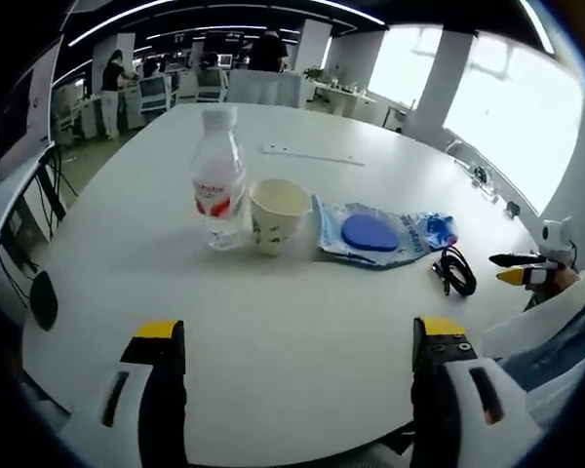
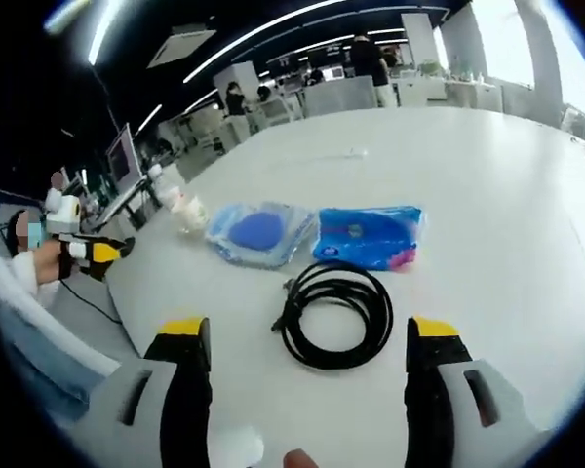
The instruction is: Arrange the tabletop items into an orderly group along one side of the table until the central work area is clear of visible clutter.
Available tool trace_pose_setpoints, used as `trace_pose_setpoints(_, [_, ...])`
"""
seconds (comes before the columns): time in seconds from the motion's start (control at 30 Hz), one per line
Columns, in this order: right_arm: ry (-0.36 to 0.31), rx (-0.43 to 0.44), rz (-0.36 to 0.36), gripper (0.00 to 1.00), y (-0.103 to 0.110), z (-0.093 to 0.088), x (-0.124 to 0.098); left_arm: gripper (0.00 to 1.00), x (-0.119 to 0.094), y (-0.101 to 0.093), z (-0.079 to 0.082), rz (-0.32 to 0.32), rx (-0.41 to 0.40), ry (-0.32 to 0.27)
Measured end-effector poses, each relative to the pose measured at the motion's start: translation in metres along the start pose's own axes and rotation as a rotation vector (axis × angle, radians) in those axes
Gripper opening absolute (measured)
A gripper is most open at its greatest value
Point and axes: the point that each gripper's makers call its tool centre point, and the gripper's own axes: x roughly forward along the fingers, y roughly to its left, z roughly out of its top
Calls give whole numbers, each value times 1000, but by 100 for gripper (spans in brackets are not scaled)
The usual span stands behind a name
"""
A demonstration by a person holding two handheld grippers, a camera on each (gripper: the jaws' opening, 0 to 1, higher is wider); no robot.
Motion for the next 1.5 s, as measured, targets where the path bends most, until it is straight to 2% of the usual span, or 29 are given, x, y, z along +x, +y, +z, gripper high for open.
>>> trace_pose_setpoints(0.3, [26, 17, 11, 75, 6, -7, 0, 99, -2, 1, -5, -9, 5, 16])
trace_pose_setpoints(0.43, [10, 30, 2, 78, 5, -7, -1, 99, -4, 2, -6, -15, 8, 20])
trace_pose_setpoints(0.7, [46, 60, -1, 78, 1, -20, -7, 98, -8, 8, -4, -5, 6, 7])
trace_pose_setpoints(0.93, [31, 91, 13, 78, 5, -19, -11, 97, -9, 10, -7, -5, 29, 9])
trace_pose_setpoints(1.03, [53, 95, 7, 77, 3, -26, -12, 97, -9, 8, -7, -16, 19, -1])
trace_pose_setpoints(1.23, [34, 119, -4, 77, -1, -24, -16, 95, -8, 8, -11, -27, 32, 12])
trace_pose_setpoints(1.5, [36, 118, -23, 77, -7, -26, -21, 93, -2, 2, -4, -48, 34, -2])
